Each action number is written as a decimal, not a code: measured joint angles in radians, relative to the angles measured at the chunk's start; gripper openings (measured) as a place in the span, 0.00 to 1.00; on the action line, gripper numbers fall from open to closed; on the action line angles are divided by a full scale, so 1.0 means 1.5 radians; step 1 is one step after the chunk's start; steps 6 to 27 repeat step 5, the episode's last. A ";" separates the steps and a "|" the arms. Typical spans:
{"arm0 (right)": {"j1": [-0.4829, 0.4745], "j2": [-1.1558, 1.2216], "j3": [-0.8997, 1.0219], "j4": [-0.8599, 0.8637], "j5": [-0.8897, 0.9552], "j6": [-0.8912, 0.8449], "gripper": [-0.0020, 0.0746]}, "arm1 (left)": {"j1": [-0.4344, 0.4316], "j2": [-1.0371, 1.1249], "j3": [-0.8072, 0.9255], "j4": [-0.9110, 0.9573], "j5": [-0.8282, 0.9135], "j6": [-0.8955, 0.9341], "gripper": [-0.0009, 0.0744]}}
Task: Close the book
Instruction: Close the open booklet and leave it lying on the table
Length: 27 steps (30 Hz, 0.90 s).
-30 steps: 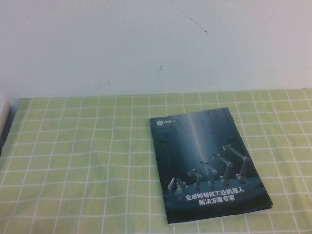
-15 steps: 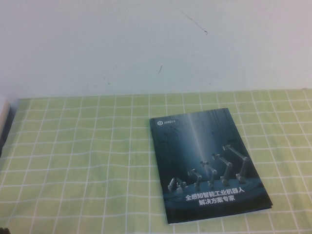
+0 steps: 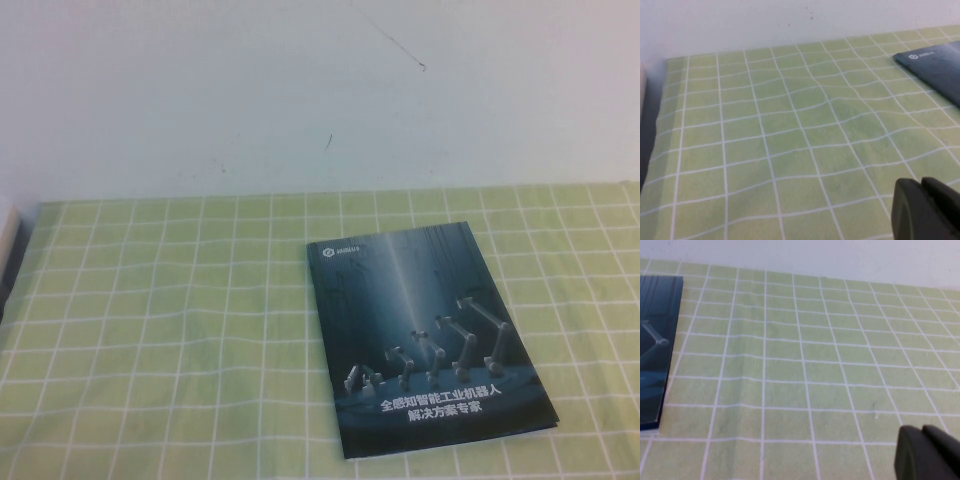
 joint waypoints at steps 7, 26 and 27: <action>0.000 0.000 0.000 0.000 0.000 0.000 0.02 | 0.000 0.000 -0.001 0.034 0.002 -0.048 0.01; 0.000 0.000 0.000 0.000 0.000 0.000 0.02 | 0.000 0.000 -0.001 0.034 0.002 -0.048 0.01; 0.000 0.000 0.000 0.000 0.000 0.000 0.02 | 0.000 0.000 -0.001 0.034 0.002 -0.048 0.01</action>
